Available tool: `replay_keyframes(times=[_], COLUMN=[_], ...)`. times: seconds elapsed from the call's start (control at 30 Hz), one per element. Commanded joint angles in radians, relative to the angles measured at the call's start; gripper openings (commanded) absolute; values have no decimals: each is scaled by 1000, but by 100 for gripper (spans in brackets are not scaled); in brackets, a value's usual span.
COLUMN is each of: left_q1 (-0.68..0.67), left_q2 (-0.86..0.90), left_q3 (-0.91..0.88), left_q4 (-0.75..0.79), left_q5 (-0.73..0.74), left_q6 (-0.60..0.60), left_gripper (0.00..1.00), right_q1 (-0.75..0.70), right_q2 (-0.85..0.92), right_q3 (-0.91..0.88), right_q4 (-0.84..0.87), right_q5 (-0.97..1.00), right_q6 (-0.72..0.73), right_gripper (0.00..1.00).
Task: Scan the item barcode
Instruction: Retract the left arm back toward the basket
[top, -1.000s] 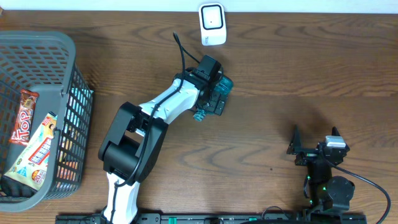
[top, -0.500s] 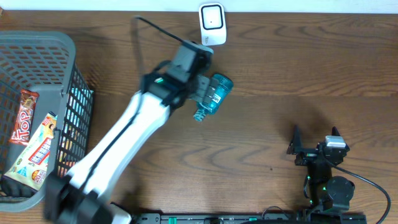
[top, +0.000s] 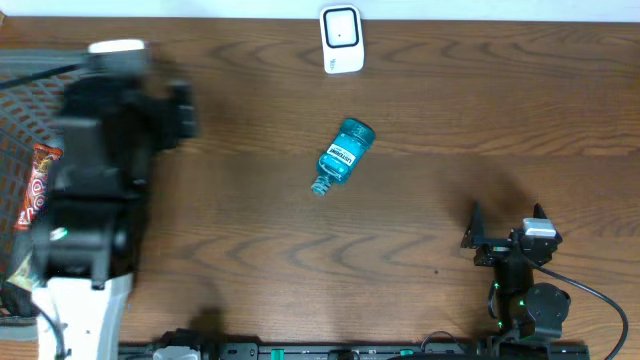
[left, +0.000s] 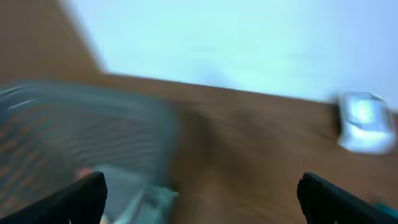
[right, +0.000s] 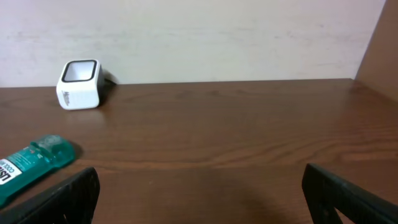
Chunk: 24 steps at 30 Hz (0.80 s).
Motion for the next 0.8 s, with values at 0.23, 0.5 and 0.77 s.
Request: replay_keyframes(times=[0.23, 0.5, 0.77], left_q1=[545, 743, 798], left_q2=[130, 353, 549], left_q3=[6, 6, 5], left_q4=[-163, -320, -456], left_q5=[-19, -15, -15], left_q6=[-518, -747, -975], left_gripper=[98, 98, 98], right_q1=[8, 8, 8], right_q2=[0, 0, 0], right_q3=[-2, -2, -2], right_q4=[-3, -3, -3], right_q5=[-6, -6, -5], right_q6=[13, 13, 14], right_gripper=[99, 99, 99])
